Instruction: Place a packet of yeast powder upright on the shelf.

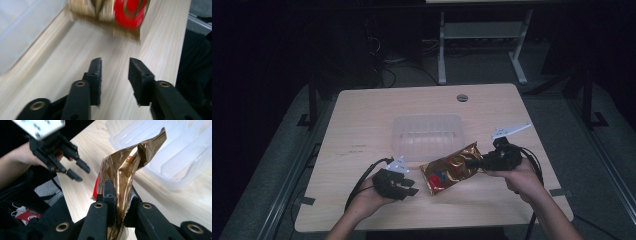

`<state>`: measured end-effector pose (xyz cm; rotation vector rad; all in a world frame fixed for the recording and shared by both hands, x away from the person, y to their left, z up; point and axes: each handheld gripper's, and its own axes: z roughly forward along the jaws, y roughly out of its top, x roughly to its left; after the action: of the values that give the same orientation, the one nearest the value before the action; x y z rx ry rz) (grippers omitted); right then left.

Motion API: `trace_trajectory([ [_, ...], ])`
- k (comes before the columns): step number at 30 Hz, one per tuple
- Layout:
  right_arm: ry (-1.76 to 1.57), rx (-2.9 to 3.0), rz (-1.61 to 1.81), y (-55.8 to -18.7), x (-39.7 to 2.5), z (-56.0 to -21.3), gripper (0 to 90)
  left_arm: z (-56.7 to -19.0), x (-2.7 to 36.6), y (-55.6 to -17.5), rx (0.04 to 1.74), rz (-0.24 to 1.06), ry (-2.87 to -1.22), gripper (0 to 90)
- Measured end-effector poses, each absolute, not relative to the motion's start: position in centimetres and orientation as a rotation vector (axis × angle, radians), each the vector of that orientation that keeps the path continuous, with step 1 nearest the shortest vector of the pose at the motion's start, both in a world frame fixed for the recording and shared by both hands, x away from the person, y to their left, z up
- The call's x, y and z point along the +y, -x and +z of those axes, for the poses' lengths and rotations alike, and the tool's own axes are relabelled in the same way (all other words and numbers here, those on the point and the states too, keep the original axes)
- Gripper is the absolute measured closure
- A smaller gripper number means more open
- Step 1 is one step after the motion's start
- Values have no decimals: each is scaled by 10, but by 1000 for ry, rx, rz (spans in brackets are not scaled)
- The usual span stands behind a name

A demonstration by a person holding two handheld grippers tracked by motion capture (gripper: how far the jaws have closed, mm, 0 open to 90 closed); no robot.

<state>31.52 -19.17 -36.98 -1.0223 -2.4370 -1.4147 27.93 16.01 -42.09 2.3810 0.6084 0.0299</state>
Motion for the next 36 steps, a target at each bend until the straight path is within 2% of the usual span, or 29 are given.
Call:
trace_trajectory([
  [7,1062,-2446,-1437,-323,-190,-346,833,-430,182,-270,668,33,-2390,482],
  [13,1116,-2460,-1456,-333,-191,-324,833,-432,186,-272,678,40,-2390,423],
  [21,1222,-2479,-1453,-356,-190,-303,833,-435,185,-273,658,51,-2416,415],
  [29,1402,-2464,-1421,-384,-192,-299,832,-437,185,-274,657,55,-2424,416],
  [36,1523,-2445,-1382,-393,-198,-301,832,-438,185,-274,676,47,-2408,416],
])
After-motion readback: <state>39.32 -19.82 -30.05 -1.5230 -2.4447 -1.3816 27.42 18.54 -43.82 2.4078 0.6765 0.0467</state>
